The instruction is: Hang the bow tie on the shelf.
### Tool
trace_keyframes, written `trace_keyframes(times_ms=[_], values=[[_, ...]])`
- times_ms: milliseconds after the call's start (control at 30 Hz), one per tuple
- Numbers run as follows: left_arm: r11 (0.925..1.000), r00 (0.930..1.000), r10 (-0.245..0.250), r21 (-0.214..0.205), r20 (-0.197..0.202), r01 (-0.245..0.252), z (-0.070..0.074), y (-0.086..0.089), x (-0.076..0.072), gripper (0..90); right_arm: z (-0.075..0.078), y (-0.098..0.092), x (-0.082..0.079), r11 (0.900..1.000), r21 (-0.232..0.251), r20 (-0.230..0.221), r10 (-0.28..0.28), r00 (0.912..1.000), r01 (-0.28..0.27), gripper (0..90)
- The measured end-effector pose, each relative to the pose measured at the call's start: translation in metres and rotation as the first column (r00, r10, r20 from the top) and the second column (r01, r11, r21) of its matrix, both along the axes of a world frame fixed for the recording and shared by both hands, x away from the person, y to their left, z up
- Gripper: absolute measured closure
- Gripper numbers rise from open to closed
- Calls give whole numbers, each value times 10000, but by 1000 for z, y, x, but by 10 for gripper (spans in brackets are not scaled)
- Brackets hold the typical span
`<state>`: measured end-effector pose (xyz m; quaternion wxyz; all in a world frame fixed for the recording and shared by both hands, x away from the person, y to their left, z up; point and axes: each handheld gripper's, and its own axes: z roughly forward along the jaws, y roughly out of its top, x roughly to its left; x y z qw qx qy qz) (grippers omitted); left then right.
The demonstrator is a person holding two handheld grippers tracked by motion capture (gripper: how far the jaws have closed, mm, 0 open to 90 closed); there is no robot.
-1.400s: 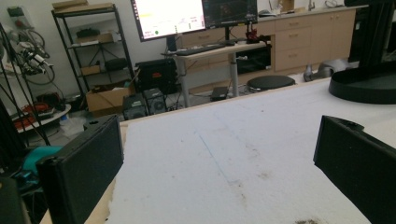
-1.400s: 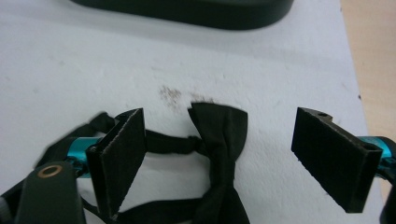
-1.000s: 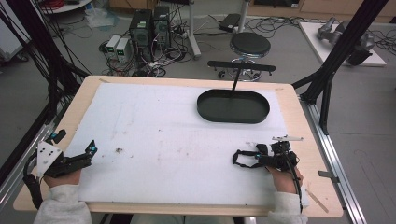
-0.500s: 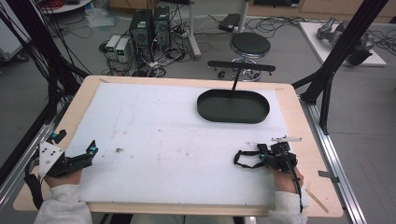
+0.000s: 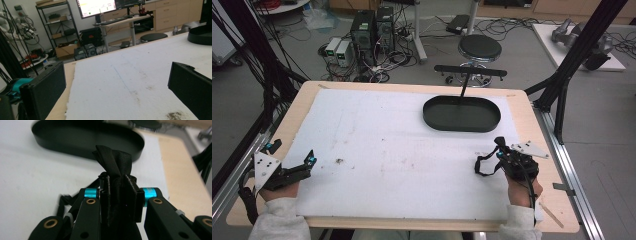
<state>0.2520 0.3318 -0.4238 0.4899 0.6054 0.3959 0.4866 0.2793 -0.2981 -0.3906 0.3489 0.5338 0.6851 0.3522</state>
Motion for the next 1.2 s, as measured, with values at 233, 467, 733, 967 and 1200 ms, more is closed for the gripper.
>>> trace_keyframes(times_ms=[233,467,733,967,1200], values=[[10000,10000,-41,-61,69,42,0,1,-1,18,34,9,-12,9999,-148,1723,90,9850,-66,759],[9999,9999,43,-161,155,-41,-1,3,-3,18,67,20,-20,9986,-512,3741,277,9270,-91,761],[9999,9997,92,-130,213,-89,-1,4,-5,17,85,44,0,9917,-1210,4447,941,8907,-444,761],[9997,9996,154,-180,243,-149,-2,6,-7,18,99,58,19,9838,-1726,4953,1290,8591,-482,761],[9997,9994,164,-209,302,-157,-2,6,-9,18,108,64,40,9858,-1536,5154,1385,8457,-679,761]])
